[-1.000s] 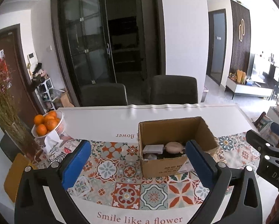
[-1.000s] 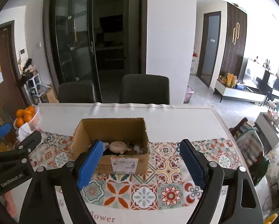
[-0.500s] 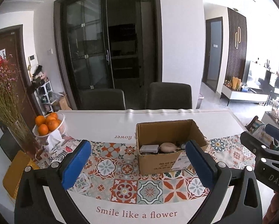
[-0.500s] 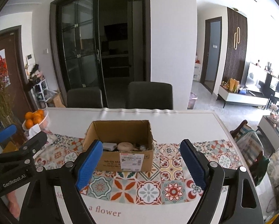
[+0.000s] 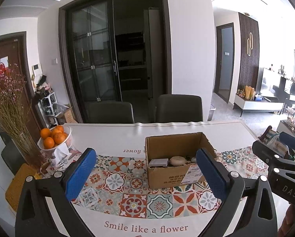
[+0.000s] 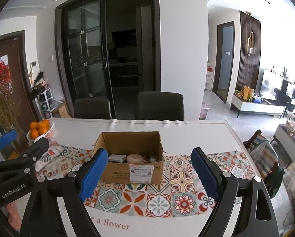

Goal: Organize rigid objects

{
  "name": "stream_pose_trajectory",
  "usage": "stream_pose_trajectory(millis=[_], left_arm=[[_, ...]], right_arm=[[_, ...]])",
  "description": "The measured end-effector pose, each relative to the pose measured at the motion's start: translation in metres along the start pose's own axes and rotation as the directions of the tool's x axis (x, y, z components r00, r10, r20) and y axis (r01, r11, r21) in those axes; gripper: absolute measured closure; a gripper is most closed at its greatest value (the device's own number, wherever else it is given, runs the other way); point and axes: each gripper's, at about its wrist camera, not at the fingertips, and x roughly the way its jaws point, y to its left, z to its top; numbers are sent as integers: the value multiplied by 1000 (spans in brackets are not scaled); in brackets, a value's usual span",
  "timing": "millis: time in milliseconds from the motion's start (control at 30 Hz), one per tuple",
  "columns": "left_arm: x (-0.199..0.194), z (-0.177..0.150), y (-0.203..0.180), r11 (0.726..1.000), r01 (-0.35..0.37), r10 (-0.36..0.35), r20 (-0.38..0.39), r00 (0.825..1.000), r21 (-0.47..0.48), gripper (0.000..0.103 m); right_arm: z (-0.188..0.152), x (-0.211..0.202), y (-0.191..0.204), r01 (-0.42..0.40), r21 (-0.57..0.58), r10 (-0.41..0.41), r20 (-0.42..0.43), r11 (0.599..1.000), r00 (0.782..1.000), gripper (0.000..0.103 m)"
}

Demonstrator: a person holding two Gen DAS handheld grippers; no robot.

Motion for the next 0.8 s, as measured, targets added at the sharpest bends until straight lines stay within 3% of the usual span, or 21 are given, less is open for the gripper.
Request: stream_pose_trajectory(millis=[800], left_arm=[[-14,9,-1,1000,8,-8,19,1000,-3,0]], right_arm=[[0,-9,-5,0,3,0,0,1000,1000,16]])
